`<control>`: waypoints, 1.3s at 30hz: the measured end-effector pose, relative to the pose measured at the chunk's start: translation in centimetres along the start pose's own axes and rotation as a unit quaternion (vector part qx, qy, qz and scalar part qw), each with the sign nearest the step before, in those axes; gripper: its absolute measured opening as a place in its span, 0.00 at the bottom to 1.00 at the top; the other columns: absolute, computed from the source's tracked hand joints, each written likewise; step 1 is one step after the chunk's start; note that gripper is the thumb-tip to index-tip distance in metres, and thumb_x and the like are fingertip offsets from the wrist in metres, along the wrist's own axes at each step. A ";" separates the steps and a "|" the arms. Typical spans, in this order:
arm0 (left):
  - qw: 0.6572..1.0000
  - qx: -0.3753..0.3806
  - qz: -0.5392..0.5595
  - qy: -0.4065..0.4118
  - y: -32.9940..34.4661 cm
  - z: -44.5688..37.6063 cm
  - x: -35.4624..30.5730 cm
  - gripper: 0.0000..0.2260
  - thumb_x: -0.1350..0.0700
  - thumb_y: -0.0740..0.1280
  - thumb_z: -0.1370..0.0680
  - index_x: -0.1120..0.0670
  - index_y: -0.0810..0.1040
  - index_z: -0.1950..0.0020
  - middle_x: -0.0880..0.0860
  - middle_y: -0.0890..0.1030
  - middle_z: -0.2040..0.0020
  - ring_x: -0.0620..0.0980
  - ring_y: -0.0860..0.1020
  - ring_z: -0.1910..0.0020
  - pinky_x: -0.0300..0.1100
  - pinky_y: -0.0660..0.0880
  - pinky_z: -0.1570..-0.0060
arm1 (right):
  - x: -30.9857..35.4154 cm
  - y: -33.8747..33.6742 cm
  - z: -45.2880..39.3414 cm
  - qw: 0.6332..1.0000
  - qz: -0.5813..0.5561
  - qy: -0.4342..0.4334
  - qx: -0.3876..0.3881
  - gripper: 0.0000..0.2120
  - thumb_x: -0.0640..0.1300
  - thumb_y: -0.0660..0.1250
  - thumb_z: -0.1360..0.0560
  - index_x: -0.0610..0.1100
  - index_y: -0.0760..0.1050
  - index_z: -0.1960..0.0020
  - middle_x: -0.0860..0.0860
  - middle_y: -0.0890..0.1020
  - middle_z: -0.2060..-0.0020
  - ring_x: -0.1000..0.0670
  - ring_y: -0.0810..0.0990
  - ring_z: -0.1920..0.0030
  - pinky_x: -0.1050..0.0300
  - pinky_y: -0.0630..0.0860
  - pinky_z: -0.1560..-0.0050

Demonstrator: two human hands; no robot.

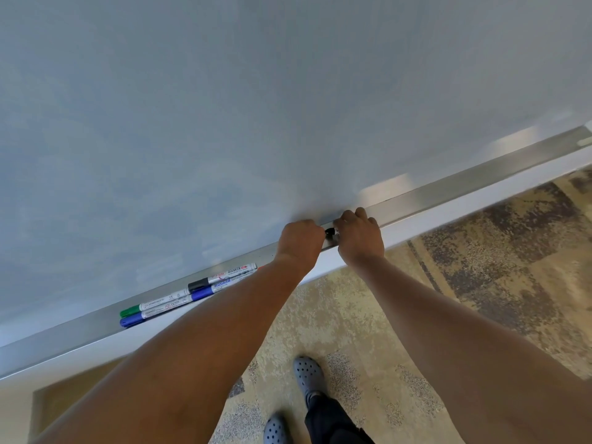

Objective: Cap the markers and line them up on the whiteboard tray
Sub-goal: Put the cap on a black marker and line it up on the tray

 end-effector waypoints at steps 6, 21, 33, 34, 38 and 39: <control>1.000 -0.008 0.012 0.000 0.2 0.2 0.3 0.09 0.62 0.69 0.24 0.56 0.81 0.44 0.54 0.81 0.50 0.53 0.83 0.52 0.45 0.79 0.48 | 0.1 -0.5 0.3 1.000 0.002 0.008 -0.010 0.10 0.40 0.62 0.24 0.43 0.79 0.46 0.46 0.79 0.50 0.43 0.73 0.46 0.49 0.73 0.51; 0.992 -0.036 0.094 -0.079 -0.6 5.3 3.8 0.16 0.63 0.66 0.25 0.57 0.72 0.38 0.54 0.76 0.47 0.55 0.81 0.57 0.44 0.73 0.63 | 1.8 -3.3 2.7 0.997 -0.018 0.029 -0.064 0.15 0.32 0.61 0.32 0.42 0.76 0.48 0.45 0.77 0.53 0.41 0.72 0.51 0.47 0.69 0.51; 0.844 -0.038 0.453 -0.287 3.4 14.0 11.2 0.13 0.59 0.61 0.22 0.52 0.81 0.42 0.51 0.80 0.44 0.47 0.74 0.59 0.31 0.65 0.68 | 8.5 -5.6 5.9 0.994 -0.068 -0.045 -0.076 0.15 0.33 0.63 0.33 0.43 0.74 0.47 0.46 0.75 0.51 0.42 0.75 0.52 0.49 0.68 0.52; 0.798 -0.045 0.513 -0.313 3.6 15.2 11.7 0.12 0.59 0.62 0.23 0.52 0.82 0.44 0.51 0.81 0.48 0.49 0.76 0.59 0.33 0.67 0.68 | 9.3 -5.9 6.2 0.993 -0.071 -0.057 -0.078 0.16 0.33 0.63 0.33 0.43 0.73 0.47 0.46 0.75 0.50 0.42 0.75 0.52 0.50 0.68 0.53; 0.601 -0.083 0.706 -0.366 4.4 18.8 13.2 0.08 0.62 0.66 0.24 0.53 0.83 0.56 0.53 0.83 0.56 0.51 0.81 0.58 0.44 0.80 0.52 | 12.2 -7.5 7.0 0.985 -0.094 -0.092 -0.109 0.12 0.33 0.64 0.31 0.44 0.74 0.49 0.46 0.76 0.52 0.43 0.75 0.53 0.52 0.63 0.56; 0.556 -0.090 0.740 -0.368 4.3 19.8 13.6 0.07 0.63 0.66 0.24 0.54 0.82 0.56 0.54 0.83 0.56 0.51 0.82 0.57 0.45 0.80 0.47 | 13.1 -8.1 7.4 0.983 -0.102 -0.101 -0.117 0.11 0.33 0.63 0.31 0.44 0.74 0.50 0.47 0.76 0.53 0.43 0.75 0.54 0.53 0.62 0.57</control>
Point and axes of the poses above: each hand's wrist, its own z-axis away from the middle knuckle, its own y-axis out of the palm, x = y × z, the point moved 9 cm from there along -z, towards the middle knuckle
